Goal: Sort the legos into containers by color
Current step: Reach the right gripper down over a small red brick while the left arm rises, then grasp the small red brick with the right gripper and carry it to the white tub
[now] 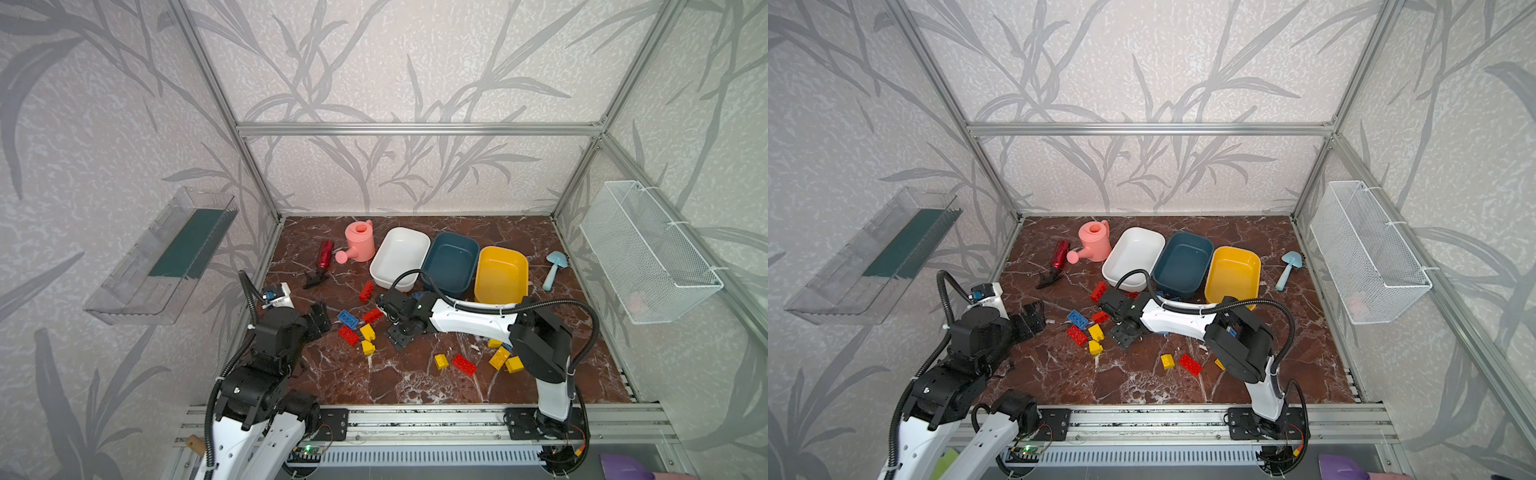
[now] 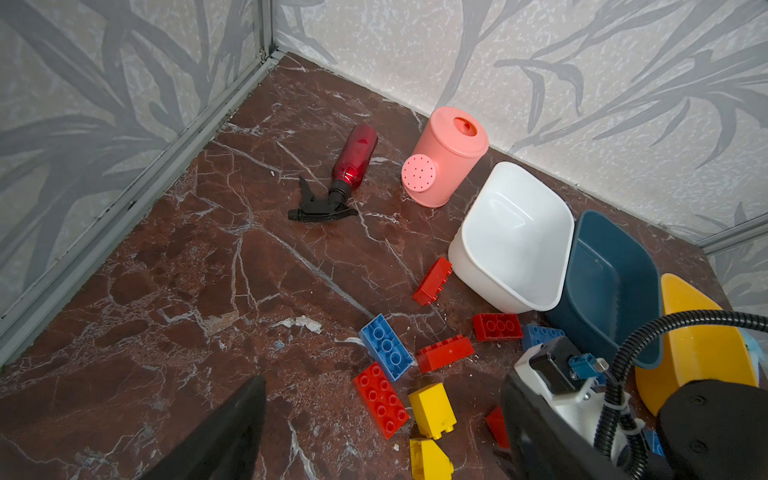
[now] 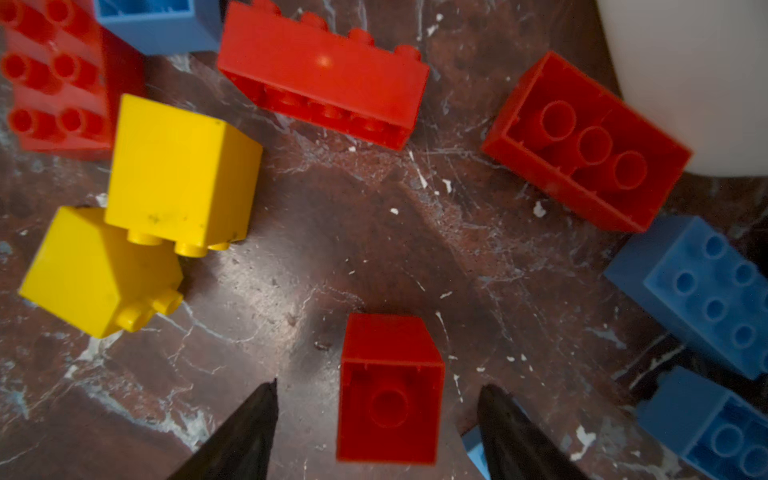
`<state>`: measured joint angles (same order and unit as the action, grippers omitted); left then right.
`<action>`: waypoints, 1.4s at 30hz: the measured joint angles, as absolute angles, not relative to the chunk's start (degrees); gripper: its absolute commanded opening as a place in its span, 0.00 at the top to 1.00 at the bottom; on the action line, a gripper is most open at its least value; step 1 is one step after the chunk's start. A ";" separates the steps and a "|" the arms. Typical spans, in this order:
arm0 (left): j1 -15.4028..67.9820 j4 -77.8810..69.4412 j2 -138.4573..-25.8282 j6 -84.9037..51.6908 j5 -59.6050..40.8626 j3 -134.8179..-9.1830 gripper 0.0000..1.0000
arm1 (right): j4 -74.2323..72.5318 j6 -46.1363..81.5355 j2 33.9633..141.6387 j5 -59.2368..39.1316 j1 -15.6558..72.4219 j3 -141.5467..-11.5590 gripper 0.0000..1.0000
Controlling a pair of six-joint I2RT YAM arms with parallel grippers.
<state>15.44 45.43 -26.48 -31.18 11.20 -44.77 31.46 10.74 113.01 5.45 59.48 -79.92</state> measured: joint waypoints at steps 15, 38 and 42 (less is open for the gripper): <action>15.49 44.60 -26.83 -31.09 10.61 -44.03 0.30 | 32.21 10.24 114.39 3.95 59.13 -80.27 0.63; 16.45 42.63 -40.14 -27.35 5.48 -45.58 0.30 | 34.48 8.32 118.08 -7.53 43.33 -110.26 0.70; 16.45 41.74 -44.42 -26.33 3.92 -46.06 0.30 | 34.70 8.36 126.89 -8.97 41.10 -119.28 0.70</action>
